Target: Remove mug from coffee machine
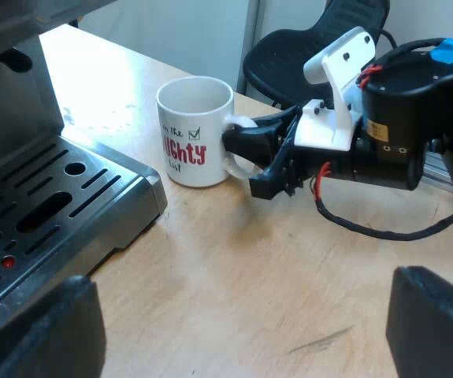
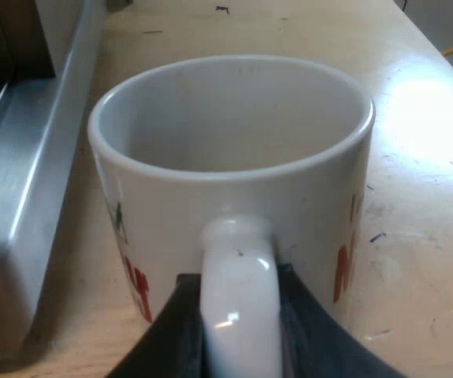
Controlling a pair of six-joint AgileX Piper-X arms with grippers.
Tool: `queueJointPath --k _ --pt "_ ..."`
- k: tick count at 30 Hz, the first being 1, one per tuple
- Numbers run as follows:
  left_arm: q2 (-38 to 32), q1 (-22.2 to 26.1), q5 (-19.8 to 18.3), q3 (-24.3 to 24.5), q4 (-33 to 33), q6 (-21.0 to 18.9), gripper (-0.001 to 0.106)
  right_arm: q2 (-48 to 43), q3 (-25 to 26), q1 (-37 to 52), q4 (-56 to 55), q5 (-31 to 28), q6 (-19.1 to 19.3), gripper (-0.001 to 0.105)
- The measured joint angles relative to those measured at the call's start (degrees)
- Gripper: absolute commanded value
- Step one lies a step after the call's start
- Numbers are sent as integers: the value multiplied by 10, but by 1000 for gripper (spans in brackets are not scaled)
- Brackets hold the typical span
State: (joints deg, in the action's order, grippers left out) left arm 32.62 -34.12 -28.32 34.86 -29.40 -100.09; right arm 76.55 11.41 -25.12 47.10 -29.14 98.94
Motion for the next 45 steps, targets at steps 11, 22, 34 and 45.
queueJointPath --k 11,22,34,45 --pt "0 0 0 0 0 0 87 81 28 1 46 -5 -4 0" --pt "0 0 0 0 0 0 87 128 77 2 42 7 -8 0" --pt "0 0 0 0 0 0 87 131 77 2 22 27 -8 69" --pt "0 0 0 0 0 0 87 53 79 -24 -88 29 -18 70"
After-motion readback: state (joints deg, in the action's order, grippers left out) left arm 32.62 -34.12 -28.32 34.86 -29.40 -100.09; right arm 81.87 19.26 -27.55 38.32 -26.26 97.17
